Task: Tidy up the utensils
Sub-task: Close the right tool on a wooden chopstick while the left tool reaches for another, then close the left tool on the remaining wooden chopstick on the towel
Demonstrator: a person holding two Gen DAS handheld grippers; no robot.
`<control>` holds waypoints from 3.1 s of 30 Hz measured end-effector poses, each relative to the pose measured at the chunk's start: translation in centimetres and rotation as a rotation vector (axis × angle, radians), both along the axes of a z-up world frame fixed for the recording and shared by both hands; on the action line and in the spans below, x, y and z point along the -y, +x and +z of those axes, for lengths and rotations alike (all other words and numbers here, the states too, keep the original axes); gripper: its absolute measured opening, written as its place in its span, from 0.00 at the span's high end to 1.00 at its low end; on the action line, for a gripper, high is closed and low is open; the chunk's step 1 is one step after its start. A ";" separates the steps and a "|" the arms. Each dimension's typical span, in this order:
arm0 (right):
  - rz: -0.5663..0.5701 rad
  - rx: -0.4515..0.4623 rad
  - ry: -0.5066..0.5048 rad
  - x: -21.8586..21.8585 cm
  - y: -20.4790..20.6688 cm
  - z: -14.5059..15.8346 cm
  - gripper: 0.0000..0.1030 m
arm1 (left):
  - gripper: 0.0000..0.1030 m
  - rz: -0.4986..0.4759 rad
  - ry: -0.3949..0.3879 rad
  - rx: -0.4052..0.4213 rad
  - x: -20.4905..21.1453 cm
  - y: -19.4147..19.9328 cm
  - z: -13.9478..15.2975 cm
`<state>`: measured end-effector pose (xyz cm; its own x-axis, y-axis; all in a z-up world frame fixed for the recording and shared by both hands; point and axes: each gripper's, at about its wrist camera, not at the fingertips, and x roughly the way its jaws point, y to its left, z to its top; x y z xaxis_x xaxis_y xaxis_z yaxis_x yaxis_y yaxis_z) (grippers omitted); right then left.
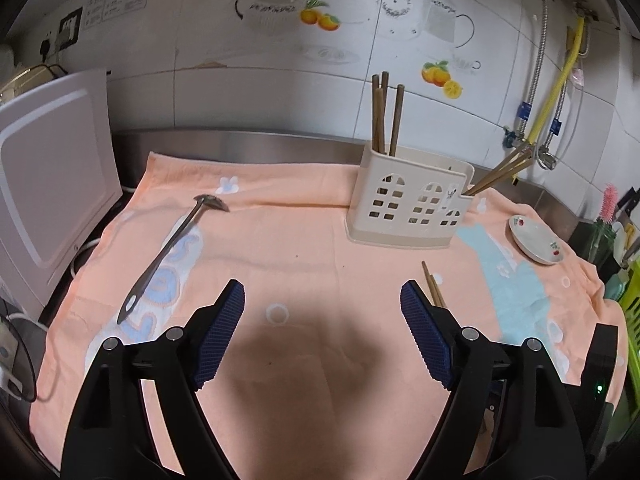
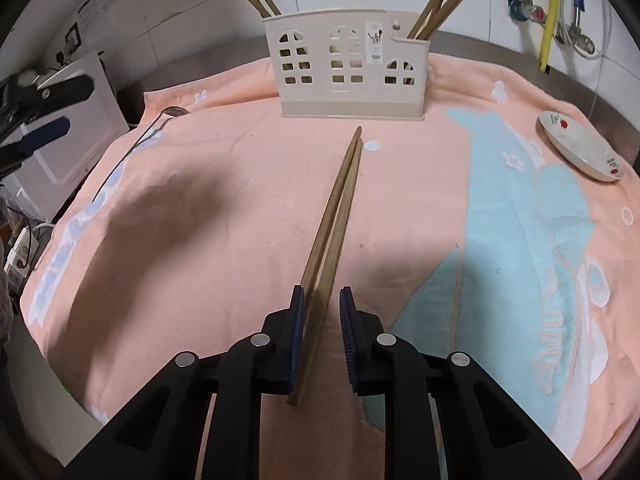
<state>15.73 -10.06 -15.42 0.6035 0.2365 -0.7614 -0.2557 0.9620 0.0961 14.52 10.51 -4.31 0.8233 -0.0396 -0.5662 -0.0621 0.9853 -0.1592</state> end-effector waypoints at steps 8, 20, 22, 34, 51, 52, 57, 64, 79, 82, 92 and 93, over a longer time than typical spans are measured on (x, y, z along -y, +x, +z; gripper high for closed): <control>-0.009 -0.016 -0.006 -0.2 0.4 -0.5 0.87 | 0.22 0.005 -0.017 -0.011 -0.4 0.0 -0.6; -0.016 -0.024 -0.032 -0.5 1.0 -1.0 0.91 | 0.21 0.011 -0.029 -0.037 -0.4 -0.2 -1.5; -0.016 -0.013 -0.038 -0.6 1.0 -1.1 0.91 | 0.21 0.004 -0.031 -0.045 -0.1 -0.2 -1.8; -0.043 0.037 -0.001 2.1 0.1 0.7 0.93 | 0.17 -0.063 -0.015 -0.119 3.2 -0.4 -4.1; 0.004 0.084 0.044 5.5 -0.9 2.7 0.93 | 0.14 -0.191 0.019 -0.255 10.8 0.2 -8.1; 0.004 0.086 0.049 5.8 -1.0 2.8 0.93 | 0.14 -0.195 0.019 -0.260 11.2 0.3 -8.2; 0.006 0.102 0.066 7.2 -1.3 3.5 0.93 | 0.15 -0.222 0.017 -0.267 13.4 0.6 -8.7; 0.009 0.126 0.073 8.6 -1.6 4.2 0.93 | 0.46 -0.248 -0.011 -0.284 15.3 1.6 -9.3; 0.006 0.140 0.084 9.8 -1.6 4.5 0.93 | 0.80 -0.226 -0.042 -0.332 16.4 3.6 -11.1; 0.007 0.141 0.081 9.6 -1.6 4.6 0.93 | 0.88 -0.206 -0.012 -0.334 16.7 3.8 -11.1; 0.009 0.152 0.070 9.4 -1.7 5.0 0.93 | 0.95 -0.198 0.009 -0.335 15.7 3.7 -9.7; 0.008 0.158 0.069 9.4 -1.7 5.2 0.93 | 0.95 -0.200 0.010 -0.326 15.4 3.5 -9.3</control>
